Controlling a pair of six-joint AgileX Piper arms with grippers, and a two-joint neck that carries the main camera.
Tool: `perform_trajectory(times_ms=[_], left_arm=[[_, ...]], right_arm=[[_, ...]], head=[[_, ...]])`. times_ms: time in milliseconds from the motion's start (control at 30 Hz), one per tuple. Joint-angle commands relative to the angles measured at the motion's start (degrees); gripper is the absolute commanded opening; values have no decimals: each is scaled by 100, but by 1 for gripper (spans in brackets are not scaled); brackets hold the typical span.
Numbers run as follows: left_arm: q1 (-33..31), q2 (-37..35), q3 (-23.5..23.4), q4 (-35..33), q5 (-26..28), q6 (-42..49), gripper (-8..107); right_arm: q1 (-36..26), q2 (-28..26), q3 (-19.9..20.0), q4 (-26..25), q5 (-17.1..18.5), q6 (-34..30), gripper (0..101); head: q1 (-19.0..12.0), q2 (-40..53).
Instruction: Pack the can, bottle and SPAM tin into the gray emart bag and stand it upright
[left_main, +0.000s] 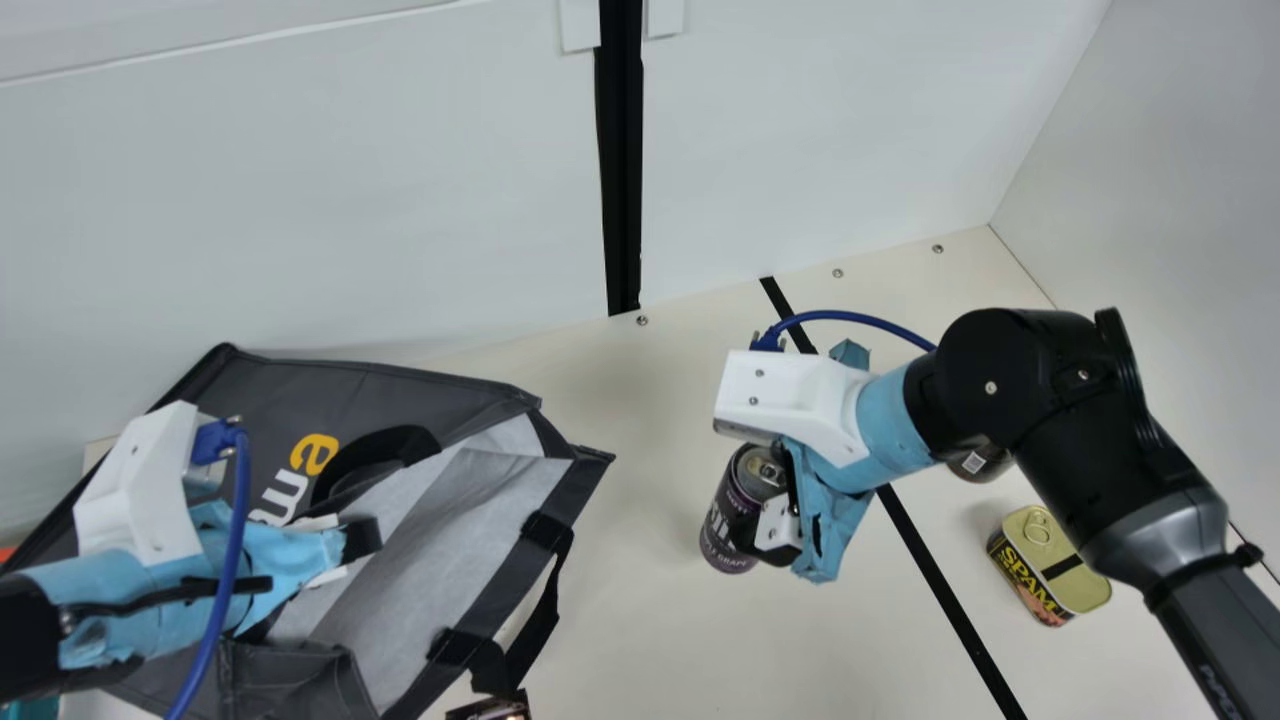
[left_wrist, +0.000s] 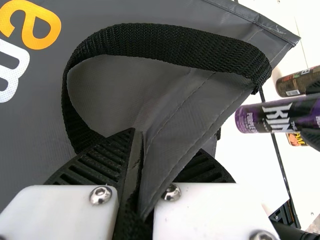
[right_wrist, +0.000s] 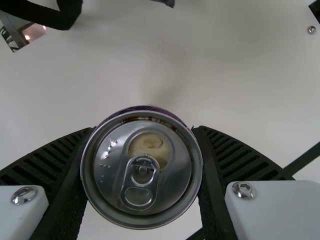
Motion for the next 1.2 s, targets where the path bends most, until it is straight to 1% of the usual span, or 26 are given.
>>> perform_trajectory(times_ms=[0,167,333,700,1167], left_arm=[[0,0,0,0,0,0,-8],[0,0,0,0,0,0,-8],[0,0,0,0,0,0,-8],[0,0,0,0,0,0,-8],[0,0,0,0,0,0,-8]], right_arm=[[41,-40,21,45,2,34,0],[135,-183,10,185,2,42,0],[206,-307,-147,439,2,52,0],[249,-421,-580,1173,2,51,0],[217,-412,-798,2171,2,148,0]], head=[[-130,-5],[-130,-5],[-130,-5],[-130,-5],[-130,-5]])
